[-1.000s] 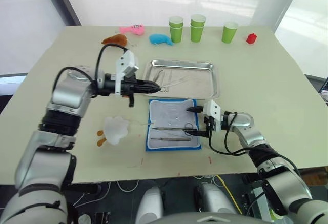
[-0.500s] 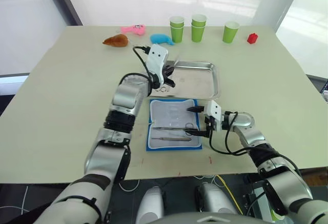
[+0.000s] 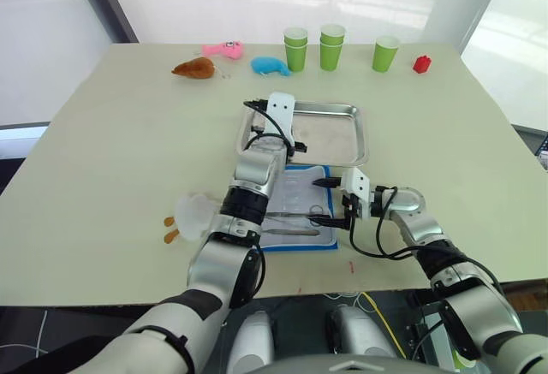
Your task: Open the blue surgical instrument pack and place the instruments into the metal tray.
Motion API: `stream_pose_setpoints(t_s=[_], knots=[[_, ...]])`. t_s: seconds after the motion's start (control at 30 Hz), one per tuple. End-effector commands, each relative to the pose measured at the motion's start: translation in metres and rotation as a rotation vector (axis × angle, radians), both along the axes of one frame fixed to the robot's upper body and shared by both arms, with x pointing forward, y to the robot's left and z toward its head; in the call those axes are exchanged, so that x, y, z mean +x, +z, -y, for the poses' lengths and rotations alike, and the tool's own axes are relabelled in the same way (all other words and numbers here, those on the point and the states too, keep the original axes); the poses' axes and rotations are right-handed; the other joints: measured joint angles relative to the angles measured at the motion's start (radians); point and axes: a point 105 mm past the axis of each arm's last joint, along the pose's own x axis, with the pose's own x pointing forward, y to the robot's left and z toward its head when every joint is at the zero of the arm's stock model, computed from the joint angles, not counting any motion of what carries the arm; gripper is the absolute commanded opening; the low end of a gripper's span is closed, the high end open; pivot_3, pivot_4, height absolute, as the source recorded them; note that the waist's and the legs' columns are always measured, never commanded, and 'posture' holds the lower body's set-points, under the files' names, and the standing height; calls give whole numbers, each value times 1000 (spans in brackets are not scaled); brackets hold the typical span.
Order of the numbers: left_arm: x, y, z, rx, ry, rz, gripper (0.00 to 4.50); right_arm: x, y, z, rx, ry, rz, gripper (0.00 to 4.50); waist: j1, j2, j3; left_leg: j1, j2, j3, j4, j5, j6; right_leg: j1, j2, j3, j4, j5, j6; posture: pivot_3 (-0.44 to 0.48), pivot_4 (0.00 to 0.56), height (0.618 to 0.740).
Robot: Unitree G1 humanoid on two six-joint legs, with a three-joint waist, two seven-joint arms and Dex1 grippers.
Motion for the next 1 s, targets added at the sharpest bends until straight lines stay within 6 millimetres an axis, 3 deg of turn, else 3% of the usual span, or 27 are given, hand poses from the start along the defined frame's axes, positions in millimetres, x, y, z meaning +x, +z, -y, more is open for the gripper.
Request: stream_pose_setpoints(t_s=[0.03, 0.53, 1.0], knots=[[4, 16, 10, -15, -2, 49, 71, -30, -70, 17, -201, -10, -220, 4500, 0, 0, 0, 0, 0, 0, 0, 0, 0, 0, 0, 0, 0, 0, 0, 0, 150, 740], [-2, -8, 13, -44, 14, -48, 71, -30, -70, 17, -198, -14, -220, 4500, -1, 0, 0, 0, 0, 0, 0, 0, 0, 0, 0, 0, 0, 0, 0, 0, 150, 740], [-4, -13, 15, -79, -7, -89, 71, -32, -71, 17, -197, -15, -222, 4500, -1, 0, 0, 1, 0, 0, 0, 0, 0, 0, 0, 0, 0, 0, 0, 0, 150, 740]])
